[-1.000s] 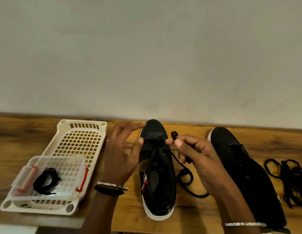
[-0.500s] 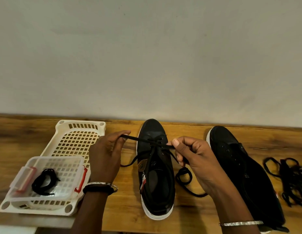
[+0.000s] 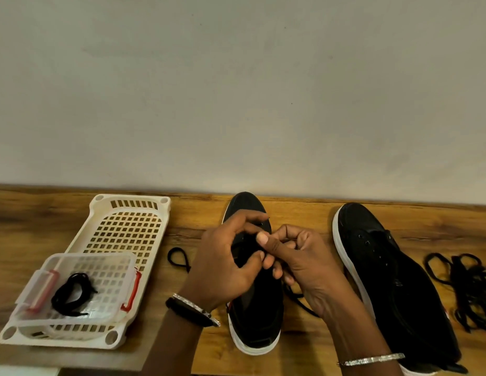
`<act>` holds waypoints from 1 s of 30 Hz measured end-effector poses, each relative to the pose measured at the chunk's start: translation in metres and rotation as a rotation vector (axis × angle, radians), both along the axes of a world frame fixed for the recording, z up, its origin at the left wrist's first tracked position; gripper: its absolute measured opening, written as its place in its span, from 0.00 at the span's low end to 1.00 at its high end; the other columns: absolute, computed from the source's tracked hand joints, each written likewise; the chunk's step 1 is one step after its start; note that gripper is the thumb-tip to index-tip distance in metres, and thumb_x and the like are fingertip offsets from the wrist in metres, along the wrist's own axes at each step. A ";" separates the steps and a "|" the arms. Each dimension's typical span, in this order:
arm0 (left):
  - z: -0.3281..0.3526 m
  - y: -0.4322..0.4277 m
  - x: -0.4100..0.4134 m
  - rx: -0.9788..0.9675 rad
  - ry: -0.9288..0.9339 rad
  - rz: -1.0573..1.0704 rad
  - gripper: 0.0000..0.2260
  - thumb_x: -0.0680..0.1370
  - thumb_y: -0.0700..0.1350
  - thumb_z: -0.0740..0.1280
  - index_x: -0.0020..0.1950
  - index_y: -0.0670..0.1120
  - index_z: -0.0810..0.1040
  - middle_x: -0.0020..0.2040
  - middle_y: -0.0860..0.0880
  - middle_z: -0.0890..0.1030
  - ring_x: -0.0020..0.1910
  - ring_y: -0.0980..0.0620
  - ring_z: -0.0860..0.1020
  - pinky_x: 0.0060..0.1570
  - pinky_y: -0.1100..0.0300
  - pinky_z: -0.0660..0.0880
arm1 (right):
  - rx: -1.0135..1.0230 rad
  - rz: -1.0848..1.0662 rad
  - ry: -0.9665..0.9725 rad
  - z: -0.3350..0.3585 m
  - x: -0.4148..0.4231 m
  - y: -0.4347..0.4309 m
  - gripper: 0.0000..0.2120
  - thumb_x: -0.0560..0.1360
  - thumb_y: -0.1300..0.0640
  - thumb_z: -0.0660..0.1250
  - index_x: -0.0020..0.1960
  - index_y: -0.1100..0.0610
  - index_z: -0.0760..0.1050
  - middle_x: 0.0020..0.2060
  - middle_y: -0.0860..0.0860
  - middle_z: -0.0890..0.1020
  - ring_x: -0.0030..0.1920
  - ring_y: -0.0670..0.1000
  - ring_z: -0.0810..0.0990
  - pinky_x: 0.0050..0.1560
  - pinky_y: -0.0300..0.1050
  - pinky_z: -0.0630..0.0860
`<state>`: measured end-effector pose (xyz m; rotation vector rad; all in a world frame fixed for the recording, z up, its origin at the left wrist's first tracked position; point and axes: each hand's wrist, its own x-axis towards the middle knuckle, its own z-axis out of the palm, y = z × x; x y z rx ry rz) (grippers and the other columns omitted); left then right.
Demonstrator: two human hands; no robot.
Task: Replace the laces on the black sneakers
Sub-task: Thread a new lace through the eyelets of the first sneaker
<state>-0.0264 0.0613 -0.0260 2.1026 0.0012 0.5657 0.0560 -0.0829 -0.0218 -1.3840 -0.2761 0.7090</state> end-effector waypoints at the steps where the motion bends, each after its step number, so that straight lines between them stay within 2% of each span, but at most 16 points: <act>1: -0.002 -0.001 0.001 -0.009 -0.004 0.017 0.22 0.72 0.39 0.73 0.64 0.48 0.76 0.47 0.56 0.84 0.51 0.58 0.83 0.53 0.63 0.77 | 0.006 -0.018 -0.005 -0.001 0.000 0.000 0.13 0.68 0.53 0.76 0.40 0.63 0.79 0.29 0.59 0.81 0.21 0.47 0.73 0.19 0.36 0.65; 3: -0.007 -0.001 0.004 -0.036 -0.016 0.067 0.20 0.73 0.37 0.74 0.63 0.47 0.76 0.44 0.56 0.84 0.46 0.58 0.83 0.48 0.63 0.78 | 0.019 -0.052 -0.008 -0.002 0.001 -0.002 0.11 0.68 0.54 0.76 0.40 0.63 0.82 0.30 0.57 0.82 0.24 0.46 0.73 0.22 0.35 0.67; 5: -0.011 0.004 0.005 -0.060 -0.032 0.147 0.16 0.75 0.36 0.73 0.60 0.47 0.77 0.42 0.55 0.82 0.42 0.55 0.82 0.43 0.58 0.80 | 0.043 -0.067 0.010 -0.004 0.004 -0.005 0.10 0.69 0.57 0.75 0.44 0.64 0.84 0.34 0.58 0.83 0.29 0.47 0.76 0.28 0.35 0.72; 9: -0.013 0.012 0.003 -0.111 -0.050 0.160 0.05 0.78 0.44 0.68 0.53 0.49 0.81 0.43 0.56 0.82 0.42 0.51 0.83 0.39 0.51 0.82 | 0.097 -0.075 0.081 -0.004 0.008 -0.009 0.11 0.70 0.64 0.74 0.53 0.65 0.83 0.40 0.63 0.85 0.37 0.51 0.84 0.38 0.37 0.80; 12: -0.011 0.010 0.000 -0.129 0.022 0.106 0.09 0.75 0.51 0.71 0.54 0.50 0.82 0.44 0.57 0.82 0.44 0.52 0.82 0.40 0.52 0.81 | 0.093 -0.109 0.067 -0.004 0.004 -0.007 0.11 0.70 0.65 0.74 0.51 0.67 0.80 0.40 0.65 0.85 0.36 0.54 0.85 0.36 0.39 0.81; 15: -0.012 0.011 0.002 -0.013 0.012 0.076 0.13 0.73 0.56 0.71 0.53 0.51 0.83 0.47 0.56 0.82 0.47 0.52 0.82 0.43 0.52 0.80 | 0.025 -0.092 -0.032 -0.005 0.000 -0.003 0.11 0.68 0.61 0.77 0.47 0.66 0.82 0.36 0.63 0.85 0.32 0.51 0.82 0.31 0.38 0.77; 18: -0.013 0.013 0.003 0.051 0.010 0.076 0.12 0.73 0.56 0.70 0.51 0.52 0.86 0.45 0.58 0.83 0.46 0.56 0.81 0.43 0.58 0.79 | -0.046 -0.093 -0.123 -0.007 0.002 -0.005 0.12 0.66 0.56 0.78 0.44 0.63 0.84 0.32 0.57 0.83 0.31 0.48 0.77 0.29 0.37 0.73; 22: -0.016 0.017 0.002 0.105 0.050 0.122 0.08 0.74 0.52 0.73 0.50 0.51 0.86 0.45 0.58 0.83 0.46 0.59 0.81 0.42 0.65 0.78 | -0.128 -0.055 -0.206 -0.007 0.005 -0.010 0.13 0.64 0.52 0.79 0.44 0.58 0.85 0.34 0.53 0.84 0.35 0.49 0.80 0.34 0.38 0.76; 24: -0.018 0.021 0.001 0.139 0.061 0.202 0.05 0.75 0.47 0.74 0.49 0.51 0.86 0.45 0.57 0.83 0.45 0.60 0.81 0.42 0.64 0.79 | -0.233 -0.028 -0.257 -0.007 0.007 -0.013 0.18 0.61 0.48 0.81 0.46 0.56 0.83 0.36 0.51 0.83 0.36 0.46 0.79 0.36 0.38 0.76; 26: -0.018 0.024 0.000 0.150 0.073 0.244 0.04 0.75 0.46 0.73 0.49 0.50 0.86 0.45 0.57 0.83 0.45 0.60 0.80 0.43 0.62 0.80 | -0.366 0.053 -0.335 -0.008 0.008 -0.015 0.21 0.59 0.46 0.84 0.47 0.53 0.81 0.37 0.47 0.80 0.35 0.42 0.76 0.36 0.36 0.74; 28: -0.019 0.024 -0.001 0.124 0.083 0.237 0.03 0.76 0.47 0.73 0.48 0.51 0.85 0.44 0.58 0.82 0.44 0.60 0.80 0.42 0.60 0.80 | -0.448 0.100 -0.425 -0.010 0.007 -0.014 0.19 0.62 0.49 0.84 0.47 0.52 0.80 0.38 0.47 0.80 0.33 0.40 0.75 0.35 0.35 0.73; 30: -0.017 0.021 0.000 0.110 0.095 0.206 0.06 0.76 0.54 0.71 0.47 0.53 0.85 0.42 0.59 0.82 0.43 0.59 0.80 0.41 0.58 0.80 | -0.490 0.077 -0.505 -0.009 0.006 -0.012 0.15 0.64 0.52 0.83 0.46 0.51 0.80 0.38 0.48 0.81 0.32 0.41 0.76 0.34 0.35 0.74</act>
